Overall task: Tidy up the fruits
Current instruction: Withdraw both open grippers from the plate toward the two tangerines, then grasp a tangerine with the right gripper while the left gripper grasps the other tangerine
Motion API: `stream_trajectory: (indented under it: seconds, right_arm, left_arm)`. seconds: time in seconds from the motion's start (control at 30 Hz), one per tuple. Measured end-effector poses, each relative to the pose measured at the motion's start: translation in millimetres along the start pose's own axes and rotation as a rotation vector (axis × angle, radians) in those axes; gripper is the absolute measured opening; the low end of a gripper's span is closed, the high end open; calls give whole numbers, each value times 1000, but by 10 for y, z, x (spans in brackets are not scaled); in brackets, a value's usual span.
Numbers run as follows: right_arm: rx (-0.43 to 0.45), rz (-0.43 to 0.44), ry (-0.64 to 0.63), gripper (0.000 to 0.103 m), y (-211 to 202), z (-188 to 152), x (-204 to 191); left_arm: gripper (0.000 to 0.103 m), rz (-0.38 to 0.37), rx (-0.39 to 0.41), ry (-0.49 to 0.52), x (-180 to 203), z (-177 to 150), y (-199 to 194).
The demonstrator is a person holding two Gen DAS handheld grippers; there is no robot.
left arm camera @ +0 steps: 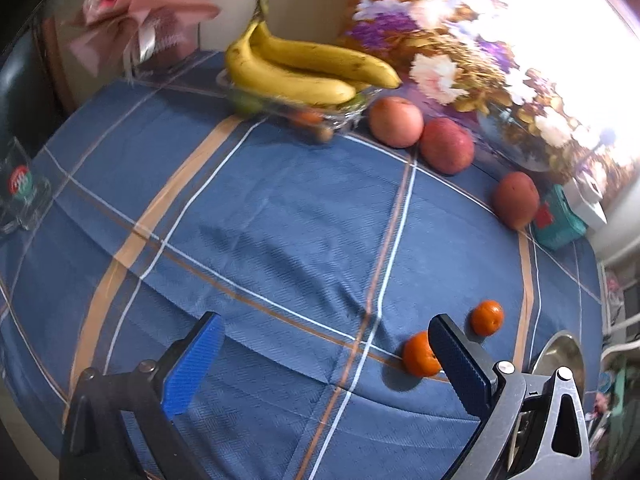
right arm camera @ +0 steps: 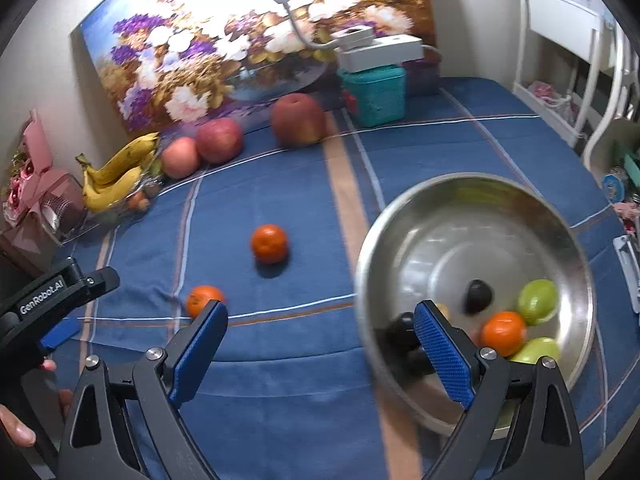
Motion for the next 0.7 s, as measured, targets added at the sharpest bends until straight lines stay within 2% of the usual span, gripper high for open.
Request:
stream_trajectory:
  seconds: [0.13, 0.23, 0.37, 0.43, 0.47, 0.6, 0.7]
  right_arm:
    - [-3, 11, -13, 94, 56, 34, -159]
    - [-4, 10, -22, 94, 110, 72, -211]
    - [-16, 16, 51, 94, 220, 159, -125]
    - [-21, 30, 84, 94, 276, 209, -98]
    - [-20, 33, 93, 94, 303, 235, -93]
    - [-28, 52, 87, 93, 452, 313, -166]
    - [-40, 64, 90, 84, 586, 360, -209]
  left_arm:
    - [103, -26, -39, -33, -43, -3, 116]
    - [103, -56, -64, -17, 13, -21, 212]
    - [102, -126, -152, 7, 172, -82, 425]
    - [98, -141, -166, 24, 253, -91, 474]
    - [93, -156, -168, 32, 298, -86, 487]
    - [84, -194, -186, 87, 494, -70, 554]
    - [81, -206, -219, 113, 594, -74, 661]
Point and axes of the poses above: each gripper's, at about its wrist camera, not at the fingertips, and y roughly the way its jaws point, x to its right, z to its top, the point moved 1 cm from there along y, roughly the way its jaws point, and after that the axes turned 7 degrees about y, right-handed, at the moved point
